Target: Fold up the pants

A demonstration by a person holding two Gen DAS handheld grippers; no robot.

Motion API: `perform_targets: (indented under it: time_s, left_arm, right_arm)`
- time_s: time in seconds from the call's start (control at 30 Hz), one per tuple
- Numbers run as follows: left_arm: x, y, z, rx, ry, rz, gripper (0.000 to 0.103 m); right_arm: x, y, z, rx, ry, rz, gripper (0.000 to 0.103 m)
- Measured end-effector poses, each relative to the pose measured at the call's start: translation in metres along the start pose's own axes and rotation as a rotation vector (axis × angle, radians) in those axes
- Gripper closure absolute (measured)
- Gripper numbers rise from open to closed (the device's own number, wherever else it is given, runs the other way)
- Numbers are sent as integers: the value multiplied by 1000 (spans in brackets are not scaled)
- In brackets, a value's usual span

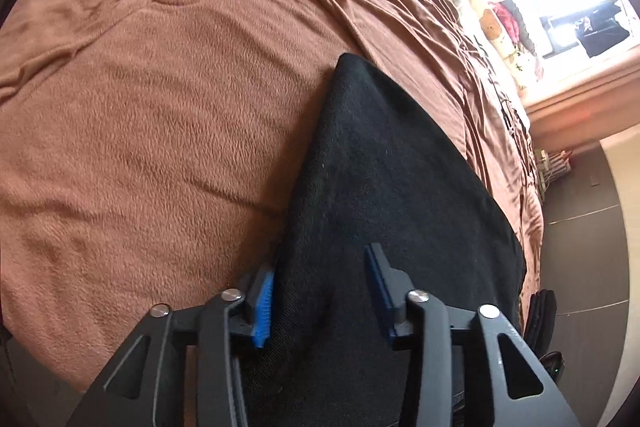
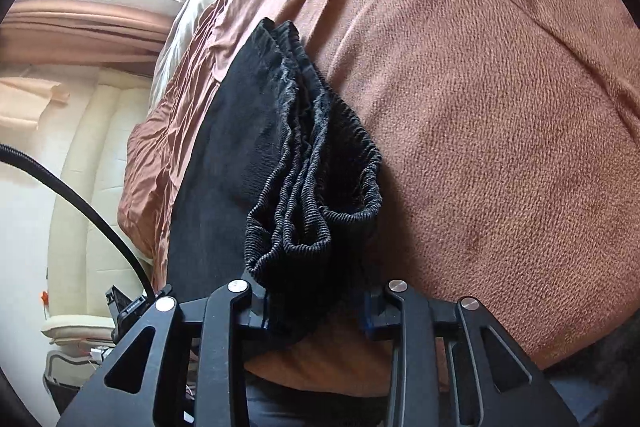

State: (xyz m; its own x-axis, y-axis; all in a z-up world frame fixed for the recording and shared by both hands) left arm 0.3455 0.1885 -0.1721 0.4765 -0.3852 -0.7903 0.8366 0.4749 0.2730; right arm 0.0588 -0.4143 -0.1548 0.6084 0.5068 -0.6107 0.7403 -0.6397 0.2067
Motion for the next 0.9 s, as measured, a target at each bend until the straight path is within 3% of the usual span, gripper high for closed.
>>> perform_targets:
  time_s: [0.13,0.33,0.9]
  left_arm:
    - [-2,-18,-10,-29,-10,-1,51]
    - [-19,-43,-21,-76,-55,33,51]
    - [-46,-90,-48,-191,-192,114,51]
  right_arm:
    - [-7,5,2,-38,15,-11,72]
    - [-14,5,21,12,57,10,71]
    - [-31,-16,11,-23,-111,81,71]
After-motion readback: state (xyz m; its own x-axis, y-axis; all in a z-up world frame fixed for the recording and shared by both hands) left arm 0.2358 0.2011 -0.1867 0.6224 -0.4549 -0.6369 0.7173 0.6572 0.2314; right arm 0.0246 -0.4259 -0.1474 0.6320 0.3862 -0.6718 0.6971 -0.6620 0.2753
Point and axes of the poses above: each gripper's, at about its wrist camera, not at the fingertips, and x roughly the way its jaws point, z to its right, y to its top, the point moved 1 cm from there along x, roughly the way its jaws point, and after that the axes turned 5 degrees about x, right-handed, at the moved point
